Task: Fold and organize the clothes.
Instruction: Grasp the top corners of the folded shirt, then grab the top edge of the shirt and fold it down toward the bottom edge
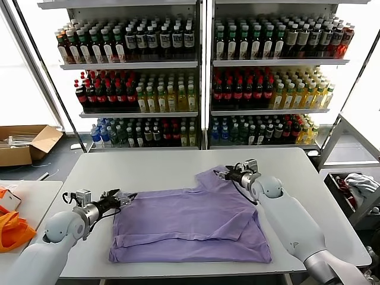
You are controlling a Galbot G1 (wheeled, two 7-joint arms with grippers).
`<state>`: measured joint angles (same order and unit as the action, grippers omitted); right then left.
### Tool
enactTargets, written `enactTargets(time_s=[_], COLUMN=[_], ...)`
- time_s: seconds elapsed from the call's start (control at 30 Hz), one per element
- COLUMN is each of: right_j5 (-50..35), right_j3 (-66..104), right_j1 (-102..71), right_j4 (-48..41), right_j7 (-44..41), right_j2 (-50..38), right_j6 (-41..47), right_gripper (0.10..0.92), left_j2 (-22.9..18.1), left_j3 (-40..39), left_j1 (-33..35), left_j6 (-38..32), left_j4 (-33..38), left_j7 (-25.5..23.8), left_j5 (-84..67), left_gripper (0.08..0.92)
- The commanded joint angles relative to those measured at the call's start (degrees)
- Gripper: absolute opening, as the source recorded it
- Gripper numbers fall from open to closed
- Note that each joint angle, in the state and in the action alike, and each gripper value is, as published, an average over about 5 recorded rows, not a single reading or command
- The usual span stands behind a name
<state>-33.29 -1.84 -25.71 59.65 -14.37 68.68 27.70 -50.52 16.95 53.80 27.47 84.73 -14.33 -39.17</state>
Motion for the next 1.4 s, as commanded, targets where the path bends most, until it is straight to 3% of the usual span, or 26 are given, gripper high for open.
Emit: enactTargets(time_s=[0.03,0.43,0.63,0.73,1.17,1.4], right_j5=[-1.5,-7.1,-10.9,-13.9,-22.4,-25.0], right_j3=[-1.2,0.8,4.1,6.4,16.9,27.0], right_j1=[0.2,-2.7,-6.5,-8.6,-22.8,-36.4], right_j4=[-0.4,7.1,14.7,19.1,40.9,50.6], right_j7=[1.1,2.7,3.8,4.4,4.9,4.7], right_j2=[1.0,-0.5,-2.4,-3.6,-13.3,-17.3], right_j6=[1.7,3.7,4.0,4.4,5.2,5.2], right_gripper=[0.438,0.117,0.106,0.106,0.106,0.106], left_j2=[0.0,-0.1,0.5,0.8,1.7,3.3], left_j3=[0.0,1.0,2.2,3.2,9.8,14.5], left_j1=[2.7,3.7,4.5,5.3,14.7,23.2], left_j6=[0.0,-0.6,-0.8,-0.8,-1.1,0.5], left_j4=[1.1,2.8,6.4,9.2,22.9,31.9], left_j7=[-0.5,0.1,0.8,1.3,3.8,6.0], left_j5=[0.4,0.0,-0.3,-0.6,-3.2,-3.6], left_gripper=[0.689,0.343,0.156,0.103,0.092,0.092])
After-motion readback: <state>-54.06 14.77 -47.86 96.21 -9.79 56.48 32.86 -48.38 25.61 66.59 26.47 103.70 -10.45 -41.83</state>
